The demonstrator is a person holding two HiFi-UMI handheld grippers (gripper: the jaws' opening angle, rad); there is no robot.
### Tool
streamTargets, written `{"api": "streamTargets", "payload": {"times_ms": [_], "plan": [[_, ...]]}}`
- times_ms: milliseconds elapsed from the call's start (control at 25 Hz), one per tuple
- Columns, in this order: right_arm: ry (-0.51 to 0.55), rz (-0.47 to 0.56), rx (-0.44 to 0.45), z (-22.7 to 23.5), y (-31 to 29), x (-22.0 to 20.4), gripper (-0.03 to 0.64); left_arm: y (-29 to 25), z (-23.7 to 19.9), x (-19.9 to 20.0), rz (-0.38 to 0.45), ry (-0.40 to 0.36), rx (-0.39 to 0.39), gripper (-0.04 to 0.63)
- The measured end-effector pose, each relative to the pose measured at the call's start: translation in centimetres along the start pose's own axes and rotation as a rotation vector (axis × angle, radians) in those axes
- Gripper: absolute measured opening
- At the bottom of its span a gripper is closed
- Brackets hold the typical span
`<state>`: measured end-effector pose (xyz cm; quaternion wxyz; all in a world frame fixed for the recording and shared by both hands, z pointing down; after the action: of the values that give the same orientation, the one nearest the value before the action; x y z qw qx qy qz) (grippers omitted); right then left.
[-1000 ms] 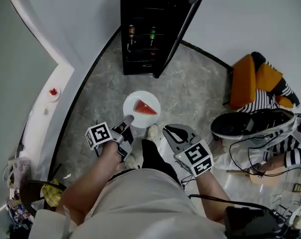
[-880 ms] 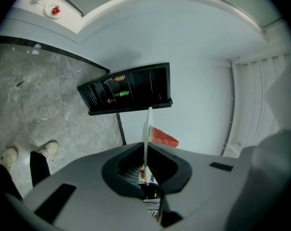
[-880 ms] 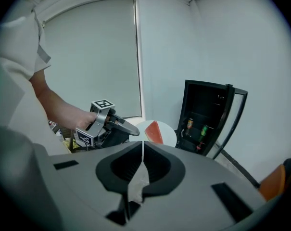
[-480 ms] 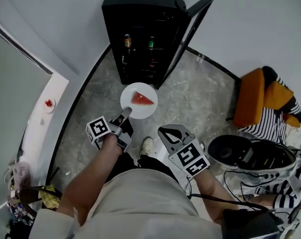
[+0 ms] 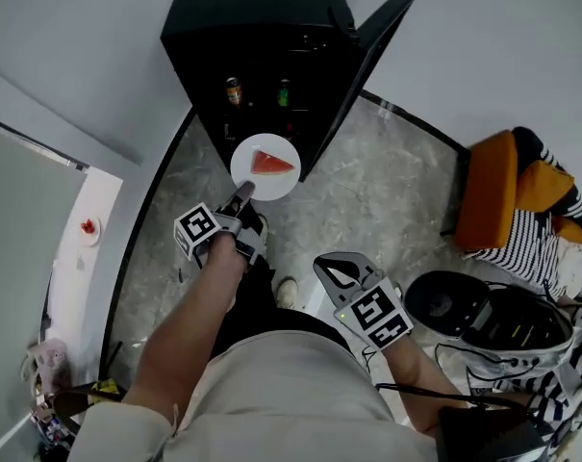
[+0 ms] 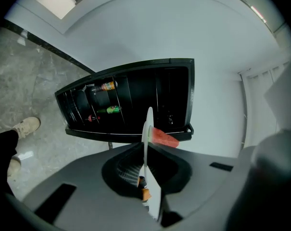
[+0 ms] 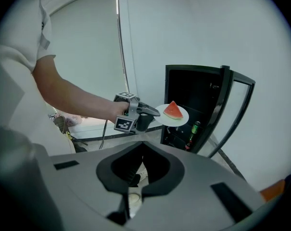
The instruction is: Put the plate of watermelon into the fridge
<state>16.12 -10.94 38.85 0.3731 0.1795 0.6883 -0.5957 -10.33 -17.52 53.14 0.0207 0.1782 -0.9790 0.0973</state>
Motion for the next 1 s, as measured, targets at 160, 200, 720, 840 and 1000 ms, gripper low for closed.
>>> {"api": "streamTargets", "payload": {"times_ms": [160, 200, 720, 840, 1000], "plan": [[-0.062, -0.025, -0.044, 3.3, -1.2, 0.4, 0.014, -5.2, -0.3, 3.7, 0.001, 0.000, -0.007, 0.020], [-0.067, -0.033, -0.049, 4.1, -1.6, 0.6, 0.014, -6.5, -0.5, 4.6, 0.002, 0.001, -0.008, 0.020], [-0.191, -0.101, -0.038, 10.7, -7.3, 2.2, 0.014, -21.3, -2.9, 12.9, 0.000, -0.008, 0.030, 0.020], [-0.218, -0.121, -0.049, 11.5, -7.8, 2.1, 0.014, -23.8, -3.2, 14.1, -0.005, -0.005, 0.037, 0.020], [-0.246, -0.132, -0.062, 12.6, -8.3, 2.2, 0.015, -26.8, -3.6, 15.3, -0.010, -0.009, 0.055, 0.020]]}}
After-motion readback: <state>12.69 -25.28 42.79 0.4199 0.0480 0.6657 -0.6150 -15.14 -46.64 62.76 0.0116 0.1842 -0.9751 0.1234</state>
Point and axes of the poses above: the fingertips, and each gripper's own axes: y backward along the fingers, z to its right, x out of its top, the point moved 10 cm from there along y, backward along the fingers, and after that the axes turned 7 degrees about y, right-handed, at the moved point
